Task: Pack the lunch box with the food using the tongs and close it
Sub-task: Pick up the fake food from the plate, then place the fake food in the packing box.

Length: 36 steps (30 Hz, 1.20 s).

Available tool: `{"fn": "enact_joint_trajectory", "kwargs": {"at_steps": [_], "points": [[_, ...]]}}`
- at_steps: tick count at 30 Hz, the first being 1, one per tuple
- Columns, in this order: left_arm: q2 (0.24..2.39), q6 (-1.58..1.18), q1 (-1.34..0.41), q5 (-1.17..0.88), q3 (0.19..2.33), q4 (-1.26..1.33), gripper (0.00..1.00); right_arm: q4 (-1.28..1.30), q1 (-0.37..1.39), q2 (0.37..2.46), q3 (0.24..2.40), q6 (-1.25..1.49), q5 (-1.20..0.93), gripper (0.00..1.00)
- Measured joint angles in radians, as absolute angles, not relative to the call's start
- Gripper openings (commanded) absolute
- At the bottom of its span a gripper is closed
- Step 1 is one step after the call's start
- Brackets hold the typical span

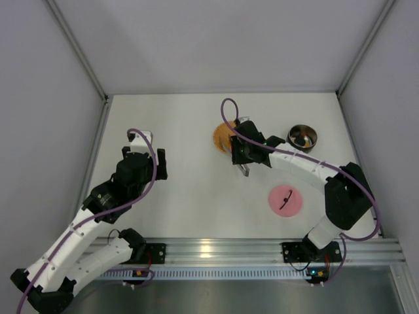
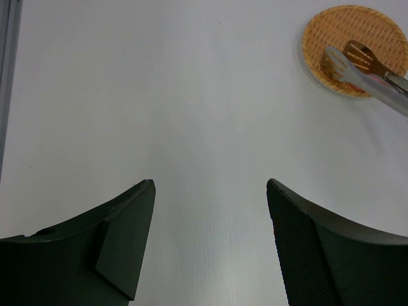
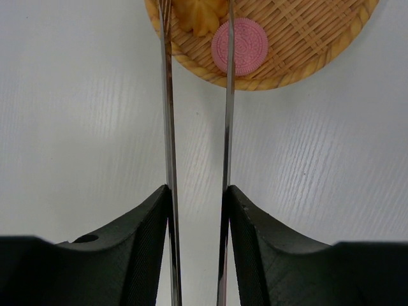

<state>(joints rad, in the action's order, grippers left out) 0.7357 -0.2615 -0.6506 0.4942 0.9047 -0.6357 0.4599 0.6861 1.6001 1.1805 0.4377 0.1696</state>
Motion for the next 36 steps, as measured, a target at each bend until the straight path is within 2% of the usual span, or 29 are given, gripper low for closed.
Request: {"fn": "enact_joint_trajectory", "kwargs": {"at_steps": [11, 24, 28, 36], "points": [[0.736, -0.262, -0.651, 0.494, 0.905, -0.636, 0.76, 0.465, 0.671, 1.608, 1.216, 0.435, 0.168, 0.29], [0.736, -0.262, -0.651, 0.494, 0.905, -0.636, 0.76, 0.487, 0.627, 1.573, 1.28, 0.42, 0.208, 0.28], [0.736, -0.262, -0.651, 0.494, 0.905, -0.635, 0.76, 0.498, 0.567, 1.496, 1.26, 0.421, 0.219, 0.28], [0.736, -0.262, -0.651, 0.491, 0.905, -0.635, 0.76, 0.536, 0.336, 1.195, 1.122, 0.422, 0.247, 0.29]]}}
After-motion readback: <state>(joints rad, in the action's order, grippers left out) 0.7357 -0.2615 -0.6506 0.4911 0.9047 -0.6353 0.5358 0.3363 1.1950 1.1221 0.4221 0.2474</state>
